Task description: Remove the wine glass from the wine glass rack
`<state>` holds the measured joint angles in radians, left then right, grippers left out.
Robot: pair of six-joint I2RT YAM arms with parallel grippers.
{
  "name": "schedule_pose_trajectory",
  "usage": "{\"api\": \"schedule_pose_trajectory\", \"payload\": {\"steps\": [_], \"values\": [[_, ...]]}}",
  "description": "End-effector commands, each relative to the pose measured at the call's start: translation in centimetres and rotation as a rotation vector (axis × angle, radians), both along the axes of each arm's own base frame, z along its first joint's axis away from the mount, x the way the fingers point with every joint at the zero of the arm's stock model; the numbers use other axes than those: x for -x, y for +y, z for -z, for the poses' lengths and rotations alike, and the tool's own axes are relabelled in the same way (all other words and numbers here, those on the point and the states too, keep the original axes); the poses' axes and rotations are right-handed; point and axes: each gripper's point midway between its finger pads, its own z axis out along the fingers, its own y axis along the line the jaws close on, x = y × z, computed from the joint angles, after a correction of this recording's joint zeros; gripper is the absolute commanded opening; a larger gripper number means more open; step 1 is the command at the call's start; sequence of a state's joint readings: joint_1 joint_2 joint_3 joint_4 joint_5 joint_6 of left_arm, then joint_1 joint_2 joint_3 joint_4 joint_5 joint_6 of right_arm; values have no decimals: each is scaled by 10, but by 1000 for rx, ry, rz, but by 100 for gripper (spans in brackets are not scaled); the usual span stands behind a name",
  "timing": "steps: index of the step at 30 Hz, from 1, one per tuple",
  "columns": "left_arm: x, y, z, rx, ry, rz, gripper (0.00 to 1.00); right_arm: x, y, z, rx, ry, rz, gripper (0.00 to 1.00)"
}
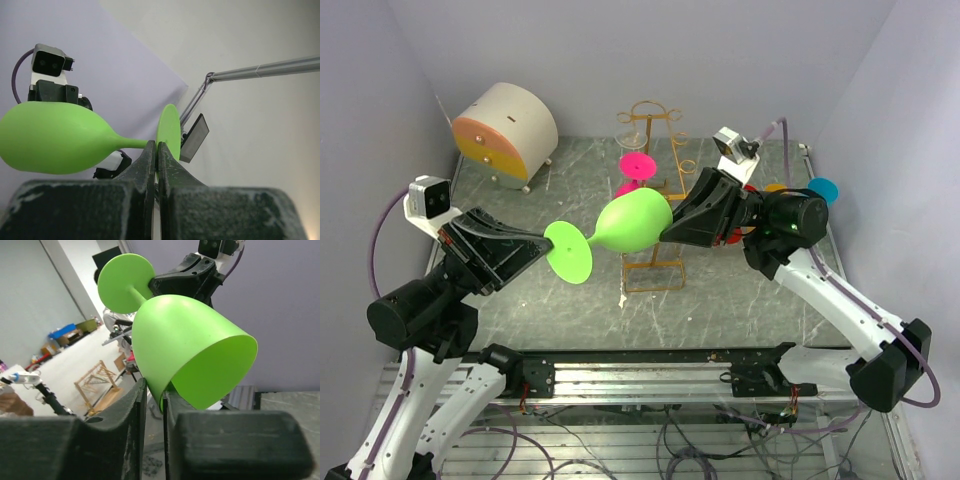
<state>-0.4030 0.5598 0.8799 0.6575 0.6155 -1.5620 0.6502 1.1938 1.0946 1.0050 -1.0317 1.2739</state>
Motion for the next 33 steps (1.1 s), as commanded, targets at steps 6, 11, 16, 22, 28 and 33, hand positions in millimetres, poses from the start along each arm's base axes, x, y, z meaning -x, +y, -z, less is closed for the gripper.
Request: {"api": "schedule_pose_trajectory", "payload": {"steps": [6,11,16,22,28,33], "values": [[-5,-3,10,-32,-5,-38,10,-5,0,-11,8,-61,114,0],[-12,-5,20,-81,20,-89,24,-14,-1,-17,34,-84,216,0],[-19,-6,30,-125,39,-137,34,-21,-4,-24,55,-97,299,0],[-33,-7,45,-218,78,-222,42,-28,-11,-33,70,-117,397,0],[-46,-6,58,-283,126,-290,44,-37,-17,-32,105,-112,487,0],[-58,-7,75,-332,183,-321,59,-36,-24,-35,93,-123,526,0]]}}
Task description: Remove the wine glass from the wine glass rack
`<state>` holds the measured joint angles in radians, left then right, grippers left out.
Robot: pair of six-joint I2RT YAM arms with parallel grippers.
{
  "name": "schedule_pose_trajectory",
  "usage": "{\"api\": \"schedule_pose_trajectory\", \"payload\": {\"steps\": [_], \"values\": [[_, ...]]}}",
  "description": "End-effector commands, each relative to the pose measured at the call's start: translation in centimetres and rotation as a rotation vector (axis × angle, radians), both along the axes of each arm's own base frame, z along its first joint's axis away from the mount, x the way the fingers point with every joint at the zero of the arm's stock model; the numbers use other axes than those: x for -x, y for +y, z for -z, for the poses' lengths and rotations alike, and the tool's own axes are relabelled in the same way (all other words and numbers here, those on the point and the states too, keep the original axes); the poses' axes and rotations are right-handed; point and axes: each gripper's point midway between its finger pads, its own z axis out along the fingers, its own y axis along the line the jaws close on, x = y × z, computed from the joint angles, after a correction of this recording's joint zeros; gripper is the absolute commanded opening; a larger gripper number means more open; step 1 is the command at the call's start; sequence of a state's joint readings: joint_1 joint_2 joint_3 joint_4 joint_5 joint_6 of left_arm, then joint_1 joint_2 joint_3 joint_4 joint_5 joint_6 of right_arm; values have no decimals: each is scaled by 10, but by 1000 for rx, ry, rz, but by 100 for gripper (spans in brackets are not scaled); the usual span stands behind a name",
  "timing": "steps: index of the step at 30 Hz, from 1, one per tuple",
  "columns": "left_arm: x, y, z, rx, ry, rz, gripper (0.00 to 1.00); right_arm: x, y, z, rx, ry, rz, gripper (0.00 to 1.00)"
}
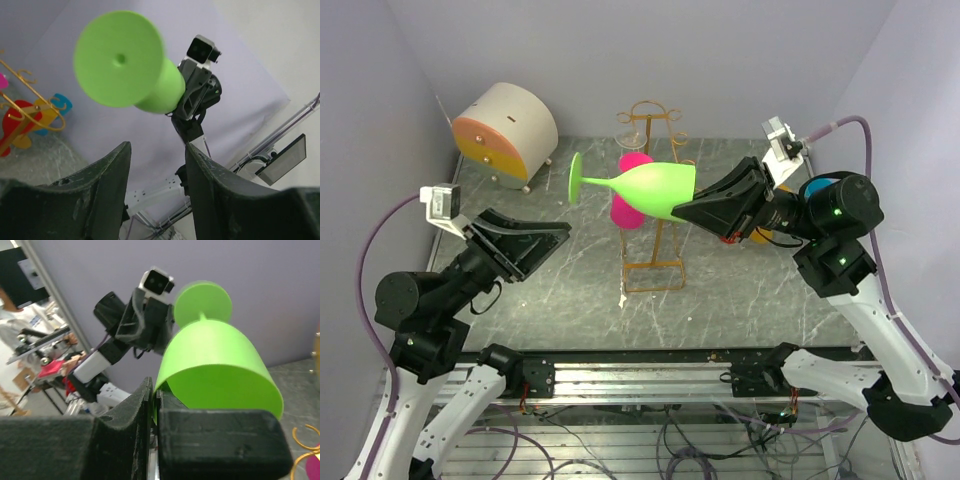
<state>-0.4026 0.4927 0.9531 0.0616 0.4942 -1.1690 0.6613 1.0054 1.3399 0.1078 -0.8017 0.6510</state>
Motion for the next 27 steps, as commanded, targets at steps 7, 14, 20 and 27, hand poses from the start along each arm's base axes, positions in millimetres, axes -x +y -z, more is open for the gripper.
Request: {"api": "schedule_pose_trajectory", "payload": {"steps": [7,14,20,27], "values": [[-19,-1,39,-159,103,-77,64,-35,-24,-10,5,0,311,0],[-37,9,66,-270,174,-195,62,-80,-95,-8,49,56,812,0],[-56,30,90,-406,230,-355,60,-104,-166,5,138,148,1206,0],[-77,63,122,-576,306,-552,58,-125,-212,75,512,306,1523,0]]}}
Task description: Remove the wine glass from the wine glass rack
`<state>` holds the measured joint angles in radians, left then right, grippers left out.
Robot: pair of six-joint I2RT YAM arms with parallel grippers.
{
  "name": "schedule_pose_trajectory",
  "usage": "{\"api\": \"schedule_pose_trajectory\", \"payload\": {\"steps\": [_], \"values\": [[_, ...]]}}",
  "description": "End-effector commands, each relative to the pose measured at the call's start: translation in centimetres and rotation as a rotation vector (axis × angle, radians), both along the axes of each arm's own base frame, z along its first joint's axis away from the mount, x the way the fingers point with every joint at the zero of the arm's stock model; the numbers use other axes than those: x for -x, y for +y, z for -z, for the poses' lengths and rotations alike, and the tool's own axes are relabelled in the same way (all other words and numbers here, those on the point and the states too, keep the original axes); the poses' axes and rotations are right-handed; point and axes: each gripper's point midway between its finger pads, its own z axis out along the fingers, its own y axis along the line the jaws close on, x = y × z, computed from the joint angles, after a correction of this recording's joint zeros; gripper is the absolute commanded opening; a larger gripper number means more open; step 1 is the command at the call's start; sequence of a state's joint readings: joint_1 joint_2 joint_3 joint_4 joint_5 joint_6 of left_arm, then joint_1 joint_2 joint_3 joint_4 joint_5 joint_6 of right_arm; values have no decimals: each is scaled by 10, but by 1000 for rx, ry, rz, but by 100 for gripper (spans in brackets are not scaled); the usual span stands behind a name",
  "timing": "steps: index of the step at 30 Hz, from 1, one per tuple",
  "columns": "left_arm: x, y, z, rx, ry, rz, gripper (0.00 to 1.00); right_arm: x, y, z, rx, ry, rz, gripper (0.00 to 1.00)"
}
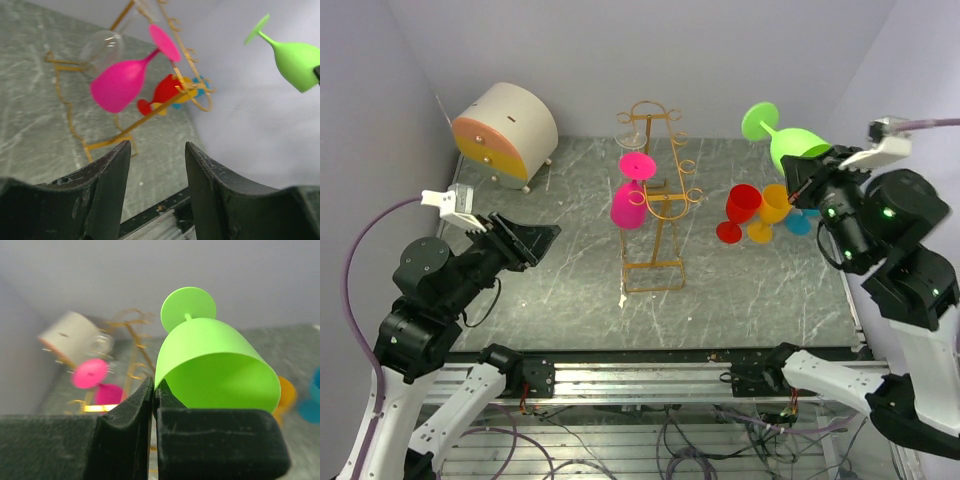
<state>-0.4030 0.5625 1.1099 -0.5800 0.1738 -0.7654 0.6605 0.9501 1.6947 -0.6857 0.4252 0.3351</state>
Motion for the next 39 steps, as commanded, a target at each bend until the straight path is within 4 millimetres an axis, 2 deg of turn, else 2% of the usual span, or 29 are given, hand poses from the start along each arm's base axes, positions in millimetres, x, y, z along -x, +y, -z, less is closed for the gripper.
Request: {"api": "schedule_pose_trajectory", "payload": {"steps": [1,4,9,15,22,27,31,35,39], "values": [[-16,29,30,-170,52,-156,58,-17,-42,78,247,282,287,0],[-23,32,42,-222,73,-179,57,-18,-45,103,314,365,317,0],[-35,36,61,-299,104,-198,56,-6,-42,129,351,469,270,0],[-45,37,83,-365,130,-207,55,5,-30,164,417,594,173,0],[-51,39,104,-418,152,-212,54,12,-9,190,441,678,45,0],[-53,41,121,-454,173,-213,54,7,-5,219,507,744,18,0],[-53,37,131,-458,181,-191,53,-5,-13,242,512,794,-7,0],[-54,34,142,-457,196,-173,53,-16,-21,252,486,821,29,0],[-54,34,148,-466,205,-173,53,-28,-21,265,432,859,6,0]]}}
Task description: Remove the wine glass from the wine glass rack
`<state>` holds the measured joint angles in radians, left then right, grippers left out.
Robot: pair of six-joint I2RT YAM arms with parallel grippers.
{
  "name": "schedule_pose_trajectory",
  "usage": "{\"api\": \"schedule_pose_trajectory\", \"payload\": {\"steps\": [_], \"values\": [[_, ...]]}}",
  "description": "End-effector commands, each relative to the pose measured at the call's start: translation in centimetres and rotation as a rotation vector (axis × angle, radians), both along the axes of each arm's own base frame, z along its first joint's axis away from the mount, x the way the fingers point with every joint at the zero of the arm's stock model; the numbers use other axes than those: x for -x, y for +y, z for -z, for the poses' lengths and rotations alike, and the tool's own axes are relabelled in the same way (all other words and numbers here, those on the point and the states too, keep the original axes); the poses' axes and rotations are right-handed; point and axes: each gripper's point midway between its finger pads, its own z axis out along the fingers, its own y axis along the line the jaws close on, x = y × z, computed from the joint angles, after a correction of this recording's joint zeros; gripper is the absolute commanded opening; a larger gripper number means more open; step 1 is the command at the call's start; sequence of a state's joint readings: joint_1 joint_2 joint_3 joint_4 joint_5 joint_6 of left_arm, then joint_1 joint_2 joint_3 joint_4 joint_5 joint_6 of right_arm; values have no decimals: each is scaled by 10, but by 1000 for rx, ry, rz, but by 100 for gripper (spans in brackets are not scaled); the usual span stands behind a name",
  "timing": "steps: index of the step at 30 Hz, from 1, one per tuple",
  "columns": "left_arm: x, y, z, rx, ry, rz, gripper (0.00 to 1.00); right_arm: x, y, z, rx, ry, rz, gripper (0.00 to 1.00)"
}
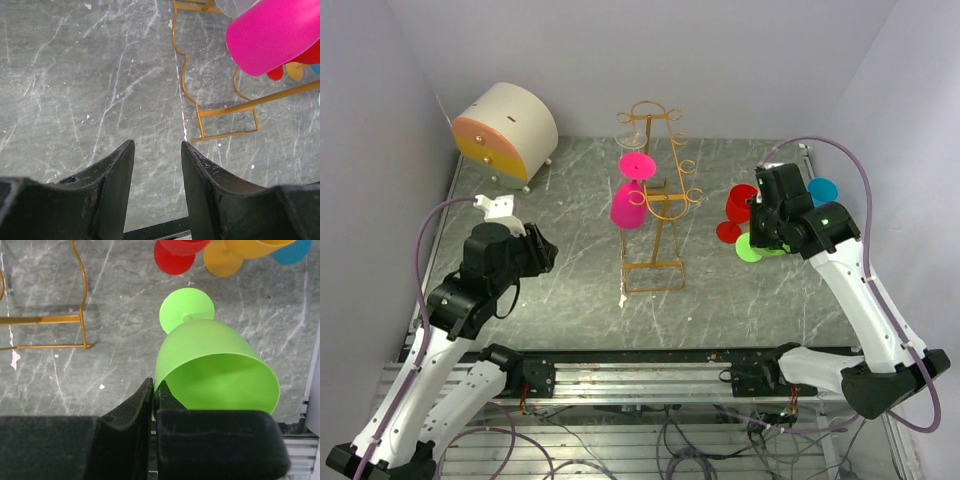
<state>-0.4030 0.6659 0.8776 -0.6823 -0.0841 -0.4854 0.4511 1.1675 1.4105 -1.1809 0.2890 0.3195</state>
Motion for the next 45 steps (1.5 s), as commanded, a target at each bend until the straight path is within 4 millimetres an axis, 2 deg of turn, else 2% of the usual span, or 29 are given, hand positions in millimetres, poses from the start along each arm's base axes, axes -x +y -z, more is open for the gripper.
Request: {"api": "schedule_pose_trajectory", "payload": {"steps": [1,8,16,25,31,35,39,41,45], "values": [[-5,-4,-6,5,-46,19,53,-18,5,12,-78,7,-14,0],[-5,-4,-3,2,-47,20,53,-24,-4,49,-121,78,34,0],[-4,-4,-4,9,-51,22,53,-31,7,69,-151,113,3,0],[-3,-2,-6,13,-61,14,53,-37,0,90,-101,145,36,0],[-3,-3,-5,13,-54,15,53,-37,0,94,-101,148,36,10],[-4,-3,-4,10,-52,12,53,-39,1,89,-108,129,30,19],[-4,-2,-3,12,-49,8,53,-39,0,84,-104,123,35,22],[-4,-2,-4,11,-50,5,53,-40,-3,77,-100,102,46,24],[-5,-2,-2,8,-44,3,53,-40,-8,50,-101,26,66,34]]}}
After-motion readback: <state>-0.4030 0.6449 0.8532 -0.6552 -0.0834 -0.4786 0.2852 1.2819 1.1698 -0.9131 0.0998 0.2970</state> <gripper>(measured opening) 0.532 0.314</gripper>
